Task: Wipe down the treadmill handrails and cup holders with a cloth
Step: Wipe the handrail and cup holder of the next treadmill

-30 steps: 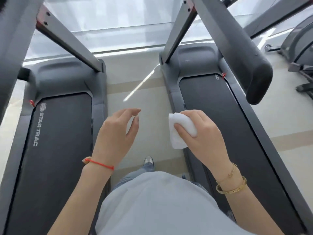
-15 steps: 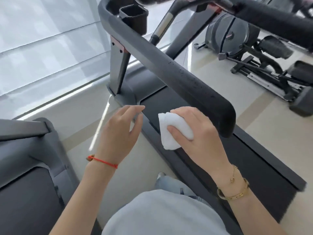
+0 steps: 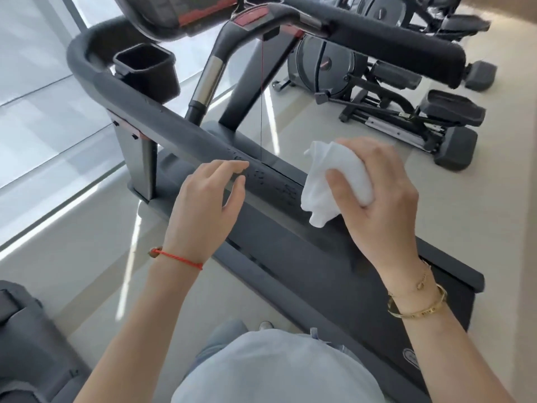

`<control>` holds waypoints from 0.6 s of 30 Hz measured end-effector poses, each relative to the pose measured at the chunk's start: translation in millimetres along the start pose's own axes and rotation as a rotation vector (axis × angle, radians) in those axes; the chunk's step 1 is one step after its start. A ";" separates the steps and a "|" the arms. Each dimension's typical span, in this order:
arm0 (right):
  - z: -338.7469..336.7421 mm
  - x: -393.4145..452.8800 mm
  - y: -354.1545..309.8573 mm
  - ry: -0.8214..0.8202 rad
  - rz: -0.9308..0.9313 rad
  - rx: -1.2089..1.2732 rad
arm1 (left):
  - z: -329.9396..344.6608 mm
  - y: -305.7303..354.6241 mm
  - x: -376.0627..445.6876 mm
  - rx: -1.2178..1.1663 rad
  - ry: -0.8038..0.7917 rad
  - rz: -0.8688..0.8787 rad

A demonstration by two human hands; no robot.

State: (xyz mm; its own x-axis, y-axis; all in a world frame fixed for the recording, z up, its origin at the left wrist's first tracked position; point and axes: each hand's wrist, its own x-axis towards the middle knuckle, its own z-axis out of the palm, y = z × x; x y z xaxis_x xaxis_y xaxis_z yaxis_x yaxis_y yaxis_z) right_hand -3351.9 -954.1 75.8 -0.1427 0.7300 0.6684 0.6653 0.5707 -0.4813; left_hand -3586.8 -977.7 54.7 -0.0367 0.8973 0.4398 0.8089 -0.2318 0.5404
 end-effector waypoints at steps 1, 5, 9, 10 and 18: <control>2.1 1.1 2.5 -0.003 0.012 -0.017 | 2.4 -2.7 5.7 0.005 -0.010 0.022; 15.0 -7.8 9.5 -0.207 0.143 -0.102 | 10.4 -16.6 30.8 -0.003 -0.088 0.075; 27.9 -29.2 7.6 -0.388 0.263 -0.300 | 9.9 -36.0 55.5 -0.020 -0.158 0.125; 31.8 -31.2 5.4 -0.388 0.271 -0.368 | 8.7 -42.1 61.5 -0.021 -0.170 0.138; 110.3 15.2 -32.6 -0.447 0.319 -0.576 | 6.2 -91.4 97.0 -0.028 -0.296 0.244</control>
State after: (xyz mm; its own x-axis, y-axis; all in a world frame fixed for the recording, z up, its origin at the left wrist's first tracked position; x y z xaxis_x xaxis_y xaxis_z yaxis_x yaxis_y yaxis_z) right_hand -3456.6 -920.1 39.1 -0.0803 0.9769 0.1982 0.9805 0.1132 -0.1606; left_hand -3660.6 -867.2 43.5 0.3293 0.8830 0.3343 0.7564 -0.4587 0.4663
